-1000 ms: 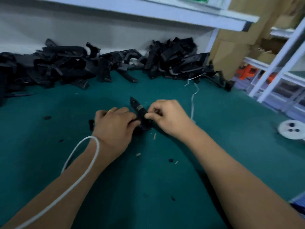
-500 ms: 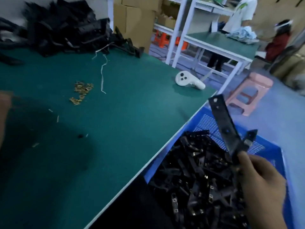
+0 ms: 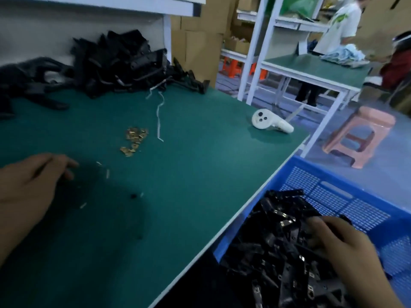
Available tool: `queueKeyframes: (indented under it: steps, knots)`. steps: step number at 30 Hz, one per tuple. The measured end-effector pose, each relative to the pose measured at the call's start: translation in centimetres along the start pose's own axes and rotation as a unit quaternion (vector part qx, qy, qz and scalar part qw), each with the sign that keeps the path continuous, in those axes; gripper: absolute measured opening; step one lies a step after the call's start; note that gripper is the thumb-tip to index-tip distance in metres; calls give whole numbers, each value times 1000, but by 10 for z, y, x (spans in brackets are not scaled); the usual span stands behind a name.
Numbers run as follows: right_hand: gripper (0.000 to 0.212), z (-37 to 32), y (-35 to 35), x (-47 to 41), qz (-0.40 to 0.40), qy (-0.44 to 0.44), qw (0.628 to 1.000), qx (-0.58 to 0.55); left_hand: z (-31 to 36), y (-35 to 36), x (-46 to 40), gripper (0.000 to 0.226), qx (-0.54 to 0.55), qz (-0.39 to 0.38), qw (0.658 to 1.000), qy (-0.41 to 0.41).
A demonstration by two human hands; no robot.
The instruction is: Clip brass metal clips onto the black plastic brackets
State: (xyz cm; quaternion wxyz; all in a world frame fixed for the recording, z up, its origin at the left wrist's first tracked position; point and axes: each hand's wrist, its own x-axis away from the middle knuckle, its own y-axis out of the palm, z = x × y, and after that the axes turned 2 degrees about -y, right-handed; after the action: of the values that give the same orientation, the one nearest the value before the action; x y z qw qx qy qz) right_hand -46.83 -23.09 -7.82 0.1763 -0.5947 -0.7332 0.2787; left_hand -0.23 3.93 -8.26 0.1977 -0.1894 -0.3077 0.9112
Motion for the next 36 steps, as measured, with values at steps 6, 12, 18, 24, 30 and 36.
queueKeyframes:
  steps: [6,12,18,24,30,36]
  knots:
    - [11,-127,85,-7,-77,-242,965,-63,36,-19,11,23,-4,59,998,0]
    - [6,-201,212,-44,-239,-337,910,-34,30,-17,9,19,-45,70,996,28]
    - [13,-263,284,-130,-170,-292,935,-107,36,-14,2,16,-144,103,982,61]
    - [20,-342,342,-205,-151,-363,918,49,34,-13,-1,19,-163,101,978,84]
    - [67,-406,396,-246,-223,-332,898,185,32,-10,-6,19,-192,118,971,84]
    - [45,-393,410,-247,-145,-377,886,226,31,-11,-7,22,-190,123,970,90]
